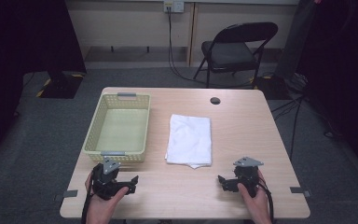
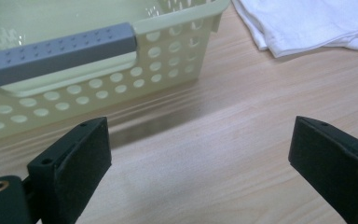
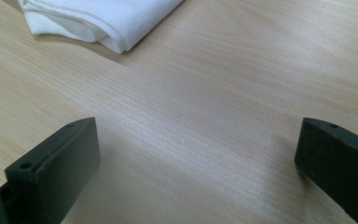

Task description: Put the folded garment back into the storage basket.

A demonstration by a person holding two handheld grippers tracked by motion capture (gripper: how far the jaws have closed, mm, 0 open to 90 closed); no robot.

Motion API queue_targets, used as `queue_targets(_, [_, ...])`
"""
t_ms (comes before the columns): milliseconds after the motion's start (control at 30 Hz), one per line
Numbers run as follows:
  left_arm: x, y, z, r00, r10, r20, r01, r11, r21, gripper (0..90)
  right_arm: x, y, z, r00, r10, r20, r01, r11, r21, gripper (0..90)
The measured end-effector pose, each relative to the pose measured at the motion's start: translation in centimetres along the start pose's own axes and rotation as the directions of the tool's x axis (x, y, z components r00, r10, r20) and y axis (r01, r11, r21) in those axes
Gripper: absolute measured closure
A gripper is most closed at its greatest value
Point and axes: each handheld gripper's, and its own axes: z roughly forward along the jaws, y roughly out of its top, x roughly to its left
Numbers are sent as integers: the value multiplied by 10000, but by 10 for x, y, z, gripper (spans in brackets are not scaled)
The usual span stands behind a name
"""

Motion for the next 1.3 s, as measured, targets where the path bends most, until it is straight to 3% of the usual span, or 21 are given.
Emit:
queue_targets(467, [-17, 21, 6, 9989, 475, -58, -476, 9988, -140, 58, 0, 0, 0, 10000, -2, 4, 2, 10000, -1, 0])
queue_targets(600, [-27, 23, 11, 9951, 986, -75, -986, 9951, 3, 58, 0, 0, 0, 10000, 27, 34, -27, 10000, -5, 0])
queue_targets(700, [-30, 26, 12, 9933, 1152, -63, -1152, 9933, 1, 58, 0, 0, 0, 10000, 30, 34, -30, 10000, -4, 0])
queue_targets(967, [-37, 39, 20, 9941, 1085, -30, -1085, 9941, -26, 62, 0, 0, 0, 10000, 28, 34, -28, 10000, -6, 0])
queue_targets(1100, [-43, 41, 21, 9906, 1309, -399, -1313, 9913, -72, 79, 0, 0, 0, 10000, 28, 35, -28, 10000, -6, 0])
queue_targets(1300, [-49, 53, 23, 9935, 1135, -113, -1139, 9929, -332, 77, 0, 0, 0, 10000, 31, 35, -31, 10000, -5, 0])
